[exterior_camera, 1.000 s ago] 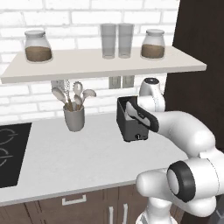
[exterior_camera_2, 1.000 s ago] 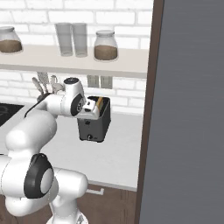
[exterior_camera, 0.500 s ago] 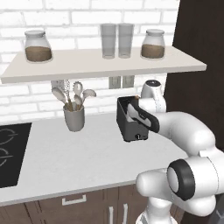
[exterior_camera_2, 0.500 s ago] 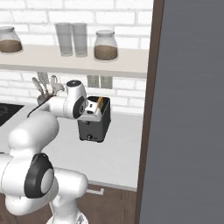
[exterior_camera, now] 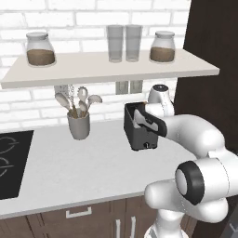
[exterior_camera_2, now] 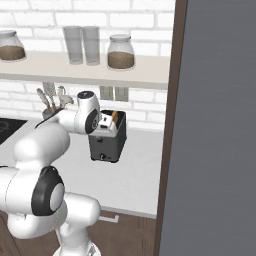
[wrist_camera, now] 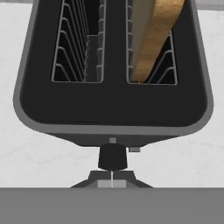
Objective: Start the toaster. Once the lever pops up, take the bread to the plate on the dining counter.
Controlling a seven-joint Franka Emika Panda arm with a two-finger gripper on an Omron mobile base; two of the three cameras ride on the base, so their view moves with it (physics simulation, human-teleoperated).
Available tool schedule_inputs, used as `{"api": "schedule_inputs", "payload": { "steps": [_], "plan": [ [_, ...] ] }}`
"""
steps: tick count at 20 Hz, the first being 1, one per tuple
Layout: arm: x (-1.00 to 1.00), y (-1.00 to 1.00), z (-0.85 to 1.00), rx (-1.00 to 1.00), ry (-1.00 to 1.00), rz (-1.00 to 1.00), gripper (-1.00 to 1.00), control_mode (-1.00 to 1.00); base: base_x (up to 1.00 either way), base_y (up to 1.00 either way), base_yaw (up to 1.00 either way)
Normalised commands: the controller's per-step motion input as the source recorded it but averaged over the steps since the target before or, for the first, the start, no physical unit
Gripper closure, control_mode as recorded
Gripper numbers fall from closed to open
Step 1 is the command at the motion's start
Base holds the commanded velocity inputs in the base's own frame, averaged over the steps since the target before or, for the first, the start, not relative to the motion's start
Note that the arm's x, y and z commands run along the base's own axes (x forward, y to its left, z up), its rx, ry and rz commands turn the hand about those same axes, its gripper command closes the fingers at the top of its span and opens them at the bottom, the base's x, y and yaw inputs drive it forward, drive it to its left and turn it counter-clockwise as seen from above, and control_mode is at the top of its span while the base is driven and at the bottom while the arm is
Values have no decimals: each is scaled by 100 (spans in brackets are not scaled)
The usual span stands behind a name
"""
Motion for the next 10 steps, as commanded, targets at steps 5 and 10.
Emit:
{"api": "schedule_inputs", "payload": {
  "steps": [5,10],
  "plan": [
    [22,1,-10,0,0,0,100,-100,0,0,0],
    [23,0,-21,0,0,0,100,-100,0,0,0]
  ]
}}
